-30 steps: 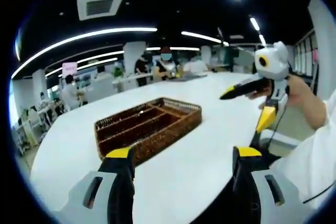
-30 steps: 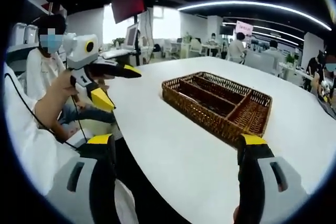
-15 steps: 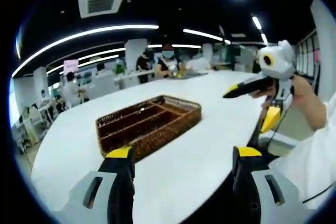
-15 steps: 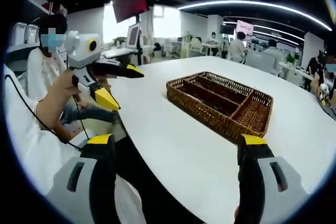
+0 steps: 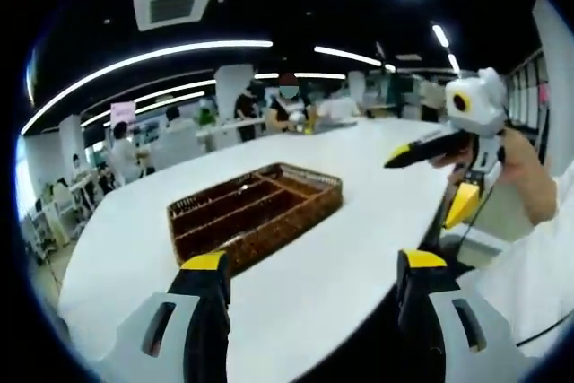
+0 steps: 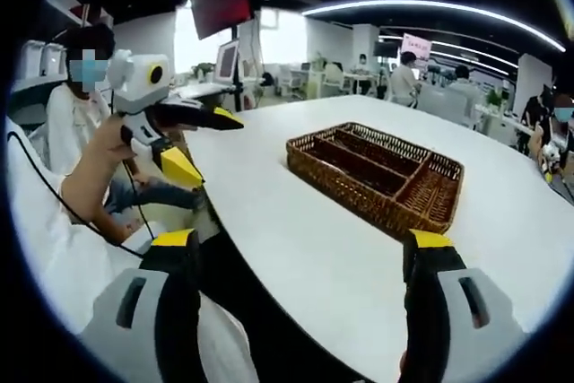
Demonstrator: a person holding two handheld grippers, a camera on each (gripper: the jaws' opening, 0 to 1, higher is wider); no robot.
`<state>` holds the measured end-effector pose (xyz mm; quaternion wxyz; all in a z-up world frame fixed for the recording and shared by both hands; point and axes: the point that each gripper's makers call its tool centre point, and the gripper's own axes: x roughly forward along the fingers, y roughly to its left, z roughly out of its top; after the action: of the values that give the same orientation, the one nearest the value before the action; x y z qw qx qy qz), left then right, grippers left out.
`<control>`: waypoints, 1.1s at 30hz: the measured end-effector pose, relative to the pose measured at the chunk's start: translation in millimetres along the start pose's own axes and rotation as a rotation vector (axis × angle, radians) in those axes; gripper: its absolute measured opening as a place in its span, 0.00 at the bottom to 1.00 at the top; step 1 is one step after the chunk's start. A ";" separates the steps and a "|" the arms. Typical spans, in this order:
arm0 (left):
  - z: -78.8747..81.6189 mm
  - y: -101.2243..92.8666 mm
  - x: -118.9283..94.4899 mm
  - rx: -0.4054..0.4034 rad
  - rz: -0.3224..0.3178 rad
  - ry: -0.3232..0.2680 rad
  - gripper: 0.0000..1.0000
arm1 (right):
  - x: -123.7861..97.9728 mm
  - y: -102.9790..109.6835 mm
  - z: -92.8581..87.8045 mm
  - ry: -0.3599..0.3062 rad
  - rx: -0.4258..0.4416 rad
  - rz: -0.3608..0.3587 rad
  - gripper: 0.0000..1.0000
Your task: Arrange the knives, forks, and spoons in their matching storage slots by inserting each utensil handle-first until every utensil is classified and aligned in the correct compartment
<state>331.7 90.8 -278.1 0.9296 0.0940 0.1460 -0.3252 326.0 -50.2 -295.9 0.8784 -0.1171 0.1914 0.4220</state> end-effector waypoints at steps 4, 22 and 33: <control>2.5 0.8 -4.3 0.000 0.009 -0.005 0.77 | -1.9 2.6 0.5 0.003 -0.011 0.003 0.98; 8.2 -4.1 -12.5 -0.006 0.020 -0.018 0.78 | -10.3 7.6 3.3 0.001 -0.021 0.011 0.98; 9.1 -1.0 -13.0 -0.007 0.030 -0.009 0.78 | -10.9 6.6 6.7 -0.006 -0.024 0.015 0.98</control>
<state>323.4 95.1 -265.3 0.9353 0.0917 0.1414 -0.3110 316.2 -51.2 -285.4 0.8743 -0.1250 0.1846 0.4312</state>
